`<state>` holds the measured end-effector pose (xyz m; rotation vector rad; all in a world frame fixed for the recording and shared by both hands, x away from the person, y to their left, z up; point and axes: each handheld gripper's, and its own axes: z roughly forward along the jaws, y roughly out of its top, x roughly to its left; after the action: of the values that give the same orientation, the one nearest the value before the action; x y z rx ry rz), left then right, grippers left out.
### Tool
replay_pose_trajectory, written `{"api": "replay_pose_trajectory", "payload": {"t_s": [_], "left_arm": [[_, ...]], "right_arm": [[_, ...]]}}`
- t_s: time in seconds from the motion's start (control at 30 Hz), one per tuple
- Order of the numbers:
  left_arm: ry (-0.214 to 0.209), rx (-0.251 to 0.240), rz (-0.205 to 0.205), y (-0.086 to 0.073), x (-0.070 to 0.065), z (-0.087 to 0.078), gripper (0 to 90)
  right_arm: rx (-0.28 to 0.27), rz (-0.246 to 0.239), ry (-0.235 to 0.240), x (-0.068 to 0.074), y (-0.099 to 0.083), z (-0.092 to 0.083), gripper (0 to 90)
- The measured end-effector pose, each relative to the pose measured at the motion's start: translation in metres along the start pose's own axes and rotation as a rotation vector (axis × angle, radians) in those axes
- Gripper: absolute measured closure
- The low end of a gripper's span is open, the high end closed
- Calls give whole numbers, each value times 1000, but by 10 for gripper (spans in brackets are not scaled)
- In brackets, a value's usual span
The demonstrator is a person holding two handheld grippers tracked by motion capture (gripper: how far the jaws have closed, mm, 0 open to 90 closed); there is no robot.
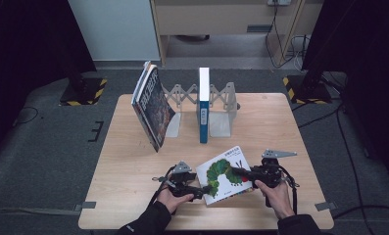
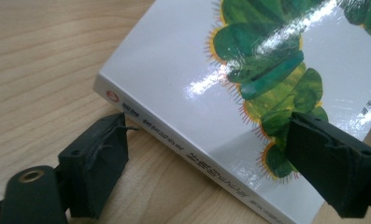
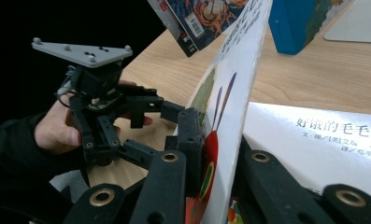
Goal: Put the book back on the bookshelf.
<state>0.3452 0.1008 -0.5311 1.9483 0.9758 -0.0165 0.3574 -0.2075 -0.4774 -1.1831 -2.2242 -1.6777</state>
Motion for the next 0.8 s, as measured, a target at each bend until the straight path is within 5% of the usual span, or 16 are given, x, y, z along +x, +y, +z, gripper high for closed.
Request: {"api": "replay_pose_trajectory", "payload": {"t_s": [0.3, 0.6, 0.8], "left_arm": [[-64, -9, 1, -1, 1, 8, 75], [-51, -12, 10, -2, 3, 9, 127], [-51, -14, 6, -1, 5, 9, 160]], "right_arm": [[-12, -19, 2, 2, 1, -2, 849], [83, -58, -143, -2, -3, 0, 724], [128, -69, -198, -7, -8, 5, 648]]}}
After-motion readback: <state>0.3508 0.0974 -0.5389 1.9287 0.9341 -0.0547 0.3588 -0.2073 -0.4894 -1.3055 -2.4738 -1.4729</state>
